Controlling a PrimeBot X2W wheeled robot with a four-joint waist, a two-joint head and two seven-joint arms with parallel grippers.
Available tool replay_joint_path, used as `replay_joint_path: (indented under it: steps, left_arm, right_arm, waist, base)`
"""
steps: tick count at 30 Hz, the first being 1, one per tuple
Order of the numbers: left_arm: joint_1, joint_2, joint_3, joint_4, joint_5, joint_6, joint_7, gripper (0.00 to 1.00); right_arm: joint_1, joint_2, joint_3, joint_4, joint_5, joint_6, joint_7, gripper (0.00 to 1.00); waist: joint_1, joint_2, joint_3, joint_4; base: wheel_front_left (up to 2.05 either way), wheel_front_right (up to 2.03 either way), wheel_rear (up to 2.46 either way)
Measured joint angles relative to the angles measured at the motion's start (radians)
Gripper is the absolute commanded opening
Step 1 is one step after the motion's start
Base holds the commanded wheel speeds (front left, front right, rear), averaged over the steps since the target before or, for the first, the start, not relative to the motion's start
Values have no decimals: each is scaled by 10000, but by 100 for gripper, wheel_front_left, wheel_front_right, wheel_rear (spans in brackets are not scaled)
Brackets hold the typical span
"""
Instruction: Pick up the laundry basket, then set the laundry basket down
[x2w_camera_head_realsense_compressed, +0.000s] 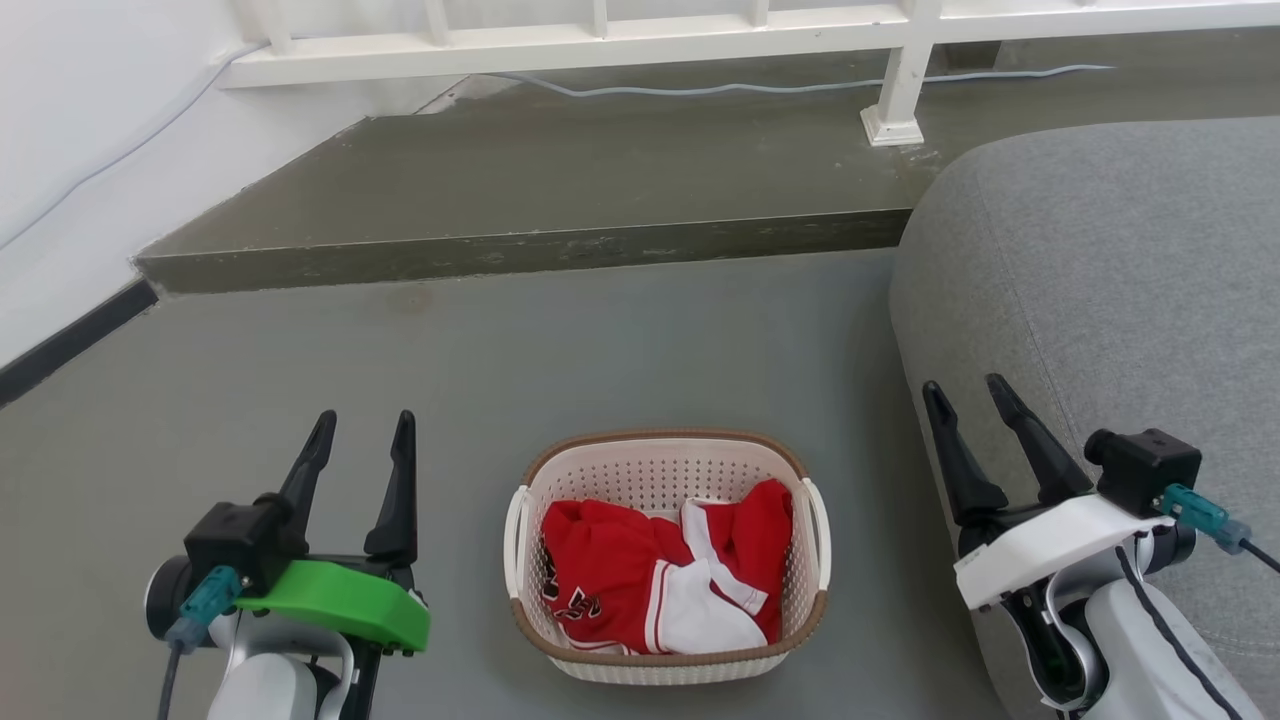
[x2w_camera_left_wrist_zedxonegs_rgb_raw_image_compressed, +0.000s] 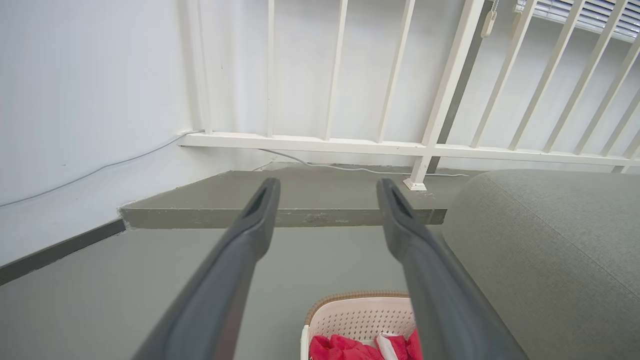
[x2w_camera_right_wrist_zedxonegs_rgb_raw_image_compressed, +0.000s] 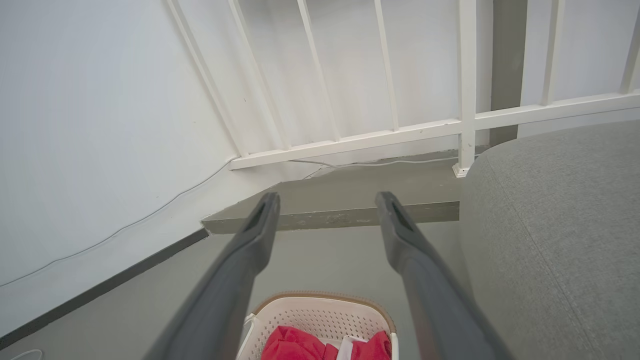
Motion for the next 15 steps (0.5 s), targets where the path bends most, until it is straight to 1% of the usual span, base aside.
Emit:
replay_joint_path:
  steps: [4, 15]
  left_arm:
    - [-33, -4, -13, -42, 422, 0, -94, 100]
    - [-41, -17, 21, -48, 428, -13, -94, 100]
  right_arm:
    - [-5, 0, 21, 8, -366, 0, -104, 100]
    - [-5, 100, -205, 31, -589, 0, -117, 100]
  waist:
    - [0, 0, 10, 6]
    - [0, 0, 87, 5]
  base:
    - [0, 0, 0]
    - [0, 0, 0]
